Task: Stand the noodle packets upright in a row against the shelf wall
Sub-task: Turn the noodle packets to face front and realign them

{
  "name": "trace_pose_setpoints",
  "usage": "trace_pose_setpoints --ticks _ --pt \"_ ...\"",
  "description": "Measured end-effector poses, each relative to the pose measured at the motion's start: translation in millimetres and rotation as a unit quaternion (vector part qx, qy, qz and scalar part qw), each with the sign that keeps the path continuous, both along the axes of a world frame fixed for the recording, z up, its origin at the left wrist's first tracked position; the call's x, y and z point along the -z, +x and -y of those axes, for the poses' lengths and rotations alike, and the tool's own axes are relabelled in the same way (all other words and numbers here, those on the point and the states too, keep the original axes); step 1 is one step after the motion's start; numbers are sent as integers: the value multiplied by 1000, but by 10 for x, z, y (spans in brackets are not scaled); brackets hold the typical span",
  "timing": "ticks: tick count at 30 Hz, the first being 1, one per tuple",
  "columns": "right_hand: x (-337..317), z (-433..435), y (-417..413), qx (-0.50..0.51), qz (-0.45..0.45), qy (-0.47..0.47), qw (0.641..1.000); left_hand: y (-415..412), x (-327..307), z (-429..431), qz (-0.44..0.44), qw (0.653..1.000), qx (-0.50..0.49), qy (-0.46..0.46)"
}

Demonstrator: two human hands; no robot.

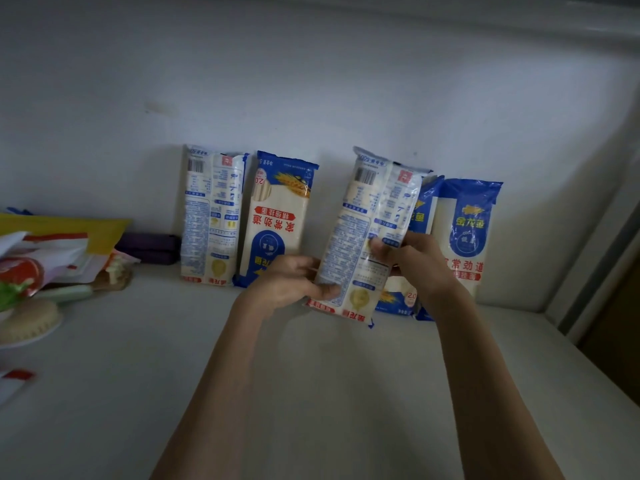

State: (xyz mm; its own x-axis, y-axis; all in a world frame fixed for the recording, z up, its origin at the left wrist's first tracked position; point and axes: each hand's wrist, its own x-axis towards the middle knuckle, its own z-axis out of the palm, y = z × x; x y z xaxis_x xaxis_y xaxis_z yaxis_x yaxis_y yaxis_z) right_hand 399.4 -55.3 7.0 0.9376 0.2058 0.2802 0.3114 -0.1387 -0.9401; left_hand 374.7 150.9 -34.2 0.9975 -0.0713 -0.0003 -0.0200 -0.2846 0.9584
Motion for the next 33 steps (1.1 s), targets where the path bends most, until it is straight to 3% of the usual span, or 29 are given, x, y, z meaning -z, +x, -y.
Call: trace_pose_setpoints --ticks 3,8,12,16,22,25,30,33 --pt "-21 52 -2 12 -7 14 1000 -31 3 33 -6 999 17 41" --pt "-41 38 -26 21 -16 29 999 -55 -25 79 12 999 29 12" --pt "-127 -69 -14 71 -36 71 994 -63 -4 57 72 996 -37 -39" --pt "-312 -169 -49 42 -83 103 990 -60 -34 162 127 986 -84 -66" --pt "-340 -176 -89 137 -49 156 977 -41 -133 332 175 983 -24 -45" --pt "-316 -82 -140 117 -21 160 980 -42 -154 308 144 989 40 -17" --pt "-279 8 -131 11 -51 164 985 -27 -49 289 9 977 137 -165" --pt "-249 -20 -147 -72 -89 249 962 -43 69 282 -75 966 155 -192"
